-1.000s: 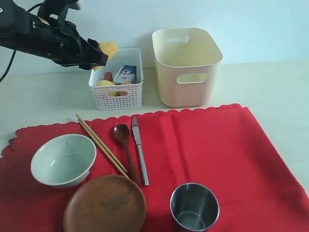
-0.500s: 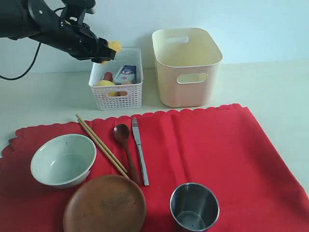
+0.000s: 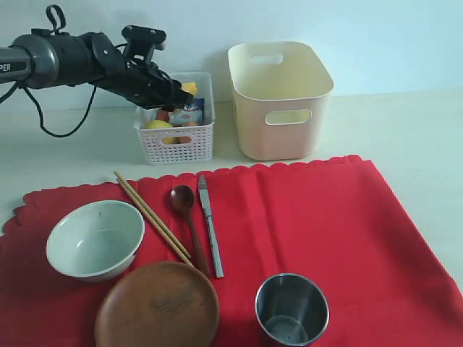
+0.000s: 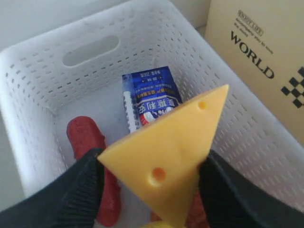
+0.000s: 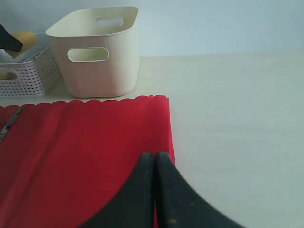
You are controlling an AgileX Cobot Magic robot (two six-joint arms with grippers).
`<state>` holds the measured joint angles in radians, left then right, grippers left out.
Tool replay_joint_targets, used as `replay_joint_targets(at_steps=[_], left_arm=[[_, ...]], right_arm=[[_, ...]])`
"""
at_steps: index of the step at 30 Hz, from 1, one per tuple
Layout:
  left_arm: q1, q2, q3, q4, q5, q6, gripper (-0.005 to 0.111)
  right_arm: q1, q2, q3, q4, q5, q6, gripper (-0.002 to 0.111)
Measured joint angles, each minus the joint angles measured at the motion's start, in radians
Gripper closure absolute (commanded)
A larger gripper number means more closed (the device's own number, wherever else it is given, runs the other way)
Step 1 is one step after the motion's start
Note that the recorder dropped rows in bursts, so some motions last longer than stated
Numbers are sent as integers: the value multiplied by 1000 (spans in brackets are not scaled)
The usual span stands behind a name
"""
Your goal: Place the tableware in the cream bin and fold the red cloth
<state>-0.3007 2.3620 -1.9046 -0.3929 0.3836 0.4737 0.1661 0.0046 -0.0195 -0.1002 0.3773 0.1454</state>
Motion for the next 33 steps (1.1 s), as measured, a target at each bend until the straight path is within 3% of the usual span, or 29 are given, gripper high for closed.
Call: replay_joint_targets(at_steps=[3, 8, 11, 13, 15, 16, 17, 22, 25, 29, 33], left_arm=[[0, 0, -5, 0, 19, -13, 13], [0, -5, -7, 14, 64, -60, 12], [0, -29, -7, 45, 99, -82, 20], [0, -58, -7, 72, 150, -99, 38], [0, -98, -7, 101, 232, -107, 65], [0, -108, -7, 109, 254, -113, 94], [0, -127, -7, 127, 294, -138, 106], [0, -207, 7, 149, 422, -220, 106], [0, -306, 115, 149, 425, -231, 106], [0, -474, 359, 154, 334, -220, 106], [0, -598, 516, 154, 192, -198, 106]], right_arm=[[0, 0, 0, 0, 0, 0, 108], [0, 0, 0, 0, 0, 0, 108], [0, 0, 0, 0, 0, 0, 108], [0, 0, 0, 0, 0, 0, 108], [0, 0, 0, 0, 0, 0, 108], [0, 0, 0, 0, 0, 0, 108], [0, 0, 0, 0, 0, 0, 108], [0, 0, 0, 0, 0, 0, 108], [0, 0, 0, 0, 0, 0, 108], [0, 0, 0, 0, 0, 0, 108], [0, 0, 0, 0, 0, 0, 108]])
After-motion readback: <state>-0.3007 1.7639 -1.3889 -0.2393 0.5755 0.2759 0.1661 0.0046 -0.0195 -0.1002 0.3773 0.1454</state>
